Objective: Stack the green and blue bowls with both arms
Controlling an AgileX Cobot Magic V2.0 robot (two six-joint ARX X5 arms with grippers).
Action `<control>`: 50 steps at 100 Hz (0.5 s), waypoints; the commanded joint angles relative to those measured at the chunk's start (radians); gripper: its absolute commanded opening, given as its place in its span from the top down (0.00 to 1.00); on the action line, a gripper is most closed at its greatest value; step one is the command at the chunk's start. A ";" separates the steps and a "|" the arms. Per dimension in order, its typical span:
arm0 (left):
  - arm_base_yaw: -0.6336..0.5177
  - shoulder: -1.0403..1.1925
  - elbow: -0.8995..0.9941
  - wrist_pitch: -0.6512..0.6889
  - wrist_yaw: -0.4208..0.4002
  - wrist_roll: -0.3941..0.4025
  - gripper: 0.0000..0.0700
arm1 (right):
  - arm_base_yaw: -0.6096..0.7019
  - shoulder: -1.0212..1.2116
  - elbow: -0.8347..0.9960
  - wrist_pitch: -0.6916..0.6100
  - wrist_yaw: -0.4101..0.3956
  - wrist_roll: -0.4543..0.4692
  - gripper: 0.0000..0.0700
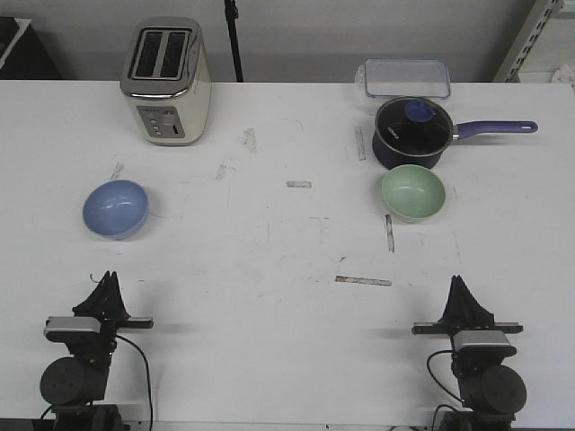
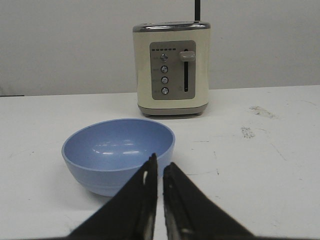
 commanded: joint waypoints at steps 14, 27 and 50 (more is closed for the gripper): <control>0.002 -0.001 -0.022 0.011 0.002 0.015 0.94 | 0.000 0.000 -0.002 0.013 0.001 0.007 0.99; 0.002 -0.001 -0.022 0.011 0.002 0.015 0.94 | 0.000 0.000 0.000 0.013 0.001 0.032 0.99; 0.002 -0.001 -0.022 0.011 0.002 0.015 0.94 | 0.000 0.010 0.080 -0.004 0.002 0.012 0.99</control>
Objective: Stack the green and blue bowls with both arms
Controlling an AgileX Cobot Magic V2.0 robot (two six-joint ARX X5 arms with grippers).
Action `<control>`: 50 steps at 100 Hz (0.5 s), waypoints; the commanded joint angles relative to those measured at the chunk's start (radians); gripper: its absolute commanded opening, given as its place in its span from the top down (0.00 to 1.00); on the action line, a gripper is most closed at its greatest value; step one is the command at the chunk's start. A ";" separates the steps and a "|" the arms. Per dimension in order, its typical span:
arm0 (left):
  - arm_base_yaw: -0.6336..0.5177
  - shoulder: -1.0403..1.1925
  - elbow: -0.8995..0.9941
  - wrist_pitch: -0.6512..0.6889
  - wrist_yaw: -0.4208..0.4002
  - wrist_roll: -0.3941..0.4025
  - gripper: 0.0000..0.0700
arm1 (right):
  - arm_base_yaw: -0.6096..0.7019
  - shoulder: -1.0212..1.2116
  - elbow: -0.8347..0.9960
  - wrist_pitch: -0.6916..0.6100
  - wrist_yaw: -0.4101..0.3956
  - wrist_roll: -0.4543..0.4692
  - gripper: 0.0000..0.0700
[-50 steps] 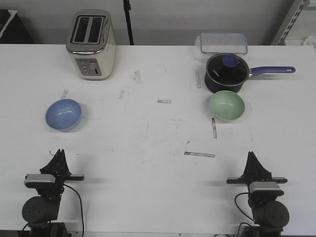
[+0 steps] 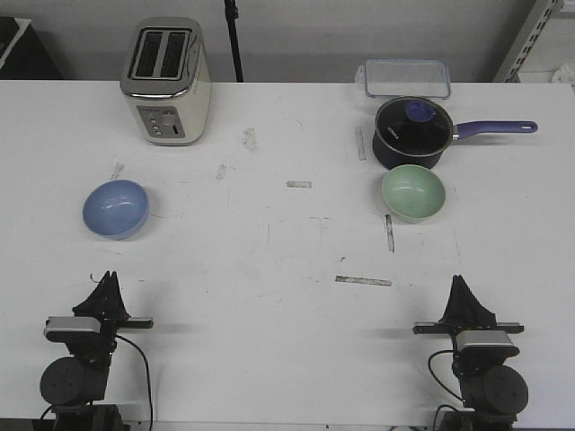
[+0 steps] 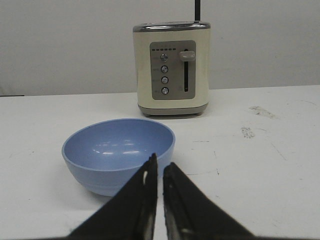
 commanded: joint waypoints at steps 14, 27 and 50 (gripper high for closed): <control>0.002 -0.001 -0.022 0.011 0.002 0.015 0.94 | 0.000 0.087 0.161 -0.066 0.001 -0.024 0.99; 0.002 -0.001 -0.022 0.011 0.002 0.015 0.94 | 0.000 0.226 0.280 -0.110 0.001 -0.024 0.99; 0.002 -0.001 -0.022 0.011 0.002 0.016 0.94 | 0.000 0.540 0.503 -0.180 0.000 -0.023 0.99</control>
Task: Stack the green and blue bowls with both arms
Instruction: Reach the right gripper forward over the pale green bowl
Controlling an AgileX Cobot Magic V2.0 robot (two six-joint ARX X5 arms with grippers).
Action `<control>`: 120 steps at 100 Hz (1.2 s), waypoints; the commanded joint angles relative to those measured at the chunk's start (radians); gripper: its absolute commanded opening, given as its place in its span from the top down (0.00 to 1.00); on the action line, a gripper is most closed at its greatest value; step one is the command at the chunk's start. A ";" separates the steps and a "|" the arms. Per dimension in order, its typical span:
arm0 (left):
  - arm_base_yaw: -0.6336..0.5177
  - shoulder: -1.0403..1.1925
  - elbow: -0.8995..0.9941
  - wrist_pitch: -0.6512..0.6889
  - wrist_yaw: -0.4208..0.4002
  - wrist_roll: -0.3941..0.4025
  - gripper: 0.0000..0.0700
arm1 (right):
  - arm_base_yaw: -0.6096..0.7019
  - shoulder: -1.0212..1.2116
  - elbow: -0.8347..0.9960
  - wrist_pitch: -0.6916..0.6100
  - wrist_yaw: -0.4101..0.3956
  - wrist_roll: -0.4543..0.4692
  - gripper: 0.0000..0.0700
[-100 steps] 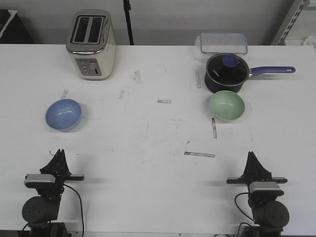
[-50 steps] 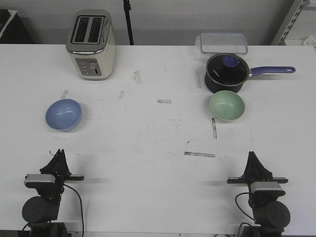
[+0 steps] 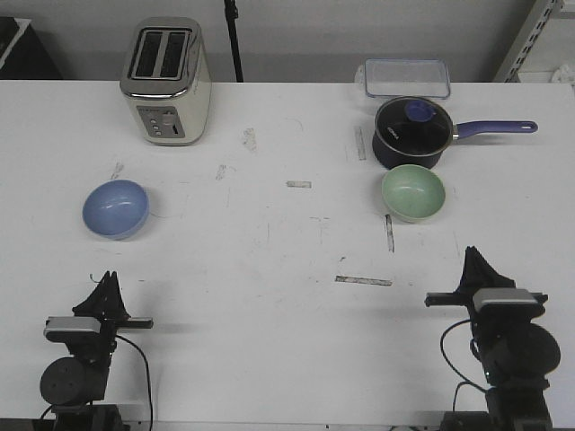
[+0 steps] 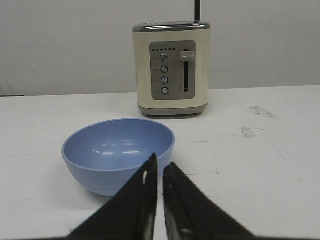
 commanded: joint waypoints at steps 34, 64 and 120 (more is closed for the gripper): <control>0.002 0.000 -0.022 0.011 0.002 0.016 0.94 | -0.006 0.556 0.435 -0.219 0.001 -0.004 0.99; 0.002 0.000 -0.022 0.011 0.002 0.016 0.94 | -0.040 0.924 0.808 -0.506 -0.001 0.035 0.99; 0.002 0.000 -0.022 0.011 0.002 0.016 0.94 | -0.161 1.386 1.205 -0.815 -0.192 0.121 0.36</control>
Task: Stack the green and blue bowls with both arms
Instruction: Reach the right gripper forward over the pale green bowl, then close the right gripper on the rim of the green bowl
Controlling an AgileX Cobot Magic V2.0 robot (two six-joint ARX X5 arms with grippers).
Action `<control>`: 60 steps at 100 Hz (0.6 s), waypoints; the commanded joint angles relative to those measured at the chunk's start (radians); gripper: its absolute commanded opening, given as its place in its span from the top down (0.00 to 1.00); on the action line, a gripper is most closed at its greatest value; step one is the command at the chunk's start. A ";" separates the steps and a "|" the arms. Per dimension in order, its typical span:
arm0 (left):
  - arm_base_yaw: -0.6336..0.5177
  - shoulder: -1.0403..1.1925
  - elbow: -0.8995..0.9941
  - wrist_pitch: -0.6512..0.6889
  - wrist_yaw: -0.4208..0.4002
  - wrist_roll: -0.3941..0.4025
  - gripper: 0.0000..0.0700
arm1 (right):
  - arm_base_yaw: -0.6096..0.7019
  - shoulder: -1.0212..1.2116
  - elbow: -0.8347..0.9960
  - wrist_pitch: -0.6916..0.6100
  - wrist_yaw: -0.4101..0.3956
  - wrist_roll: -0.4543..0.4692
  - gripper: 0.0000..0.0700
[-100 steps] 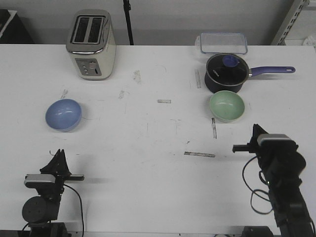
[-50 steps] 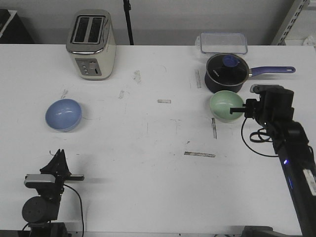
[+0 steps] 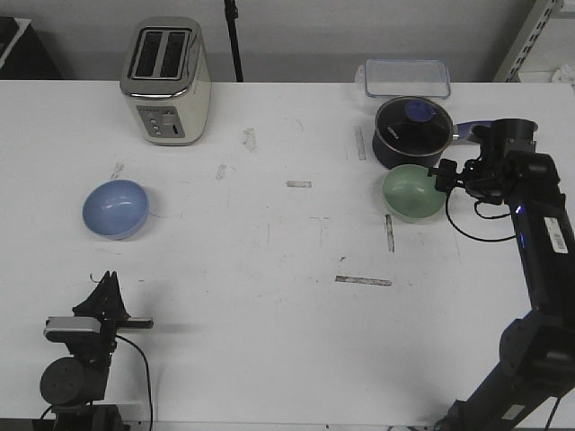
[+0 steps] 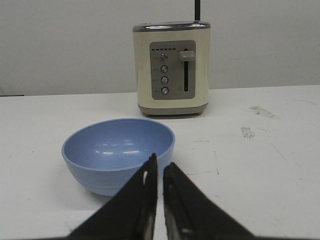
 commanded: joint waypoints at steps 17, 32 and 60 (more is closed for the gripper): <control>0.002 0.000 -0.022 0.011 0.002 0.015 0.94 | -0.007 0.111 0.021 0.014 -0.017 -0.016 0.36; 0.002 0.000 -0.022 0.011 0.002 0.015 0.94 | -0.005 0.163 0.021 0.024 -0.019 -0.016 0.37; 0.002 0.000 -0.022 0.011 0.002 0.015 0.94 | 0.008 0.200 0.020 0.058 -0.016 -0.011 0.98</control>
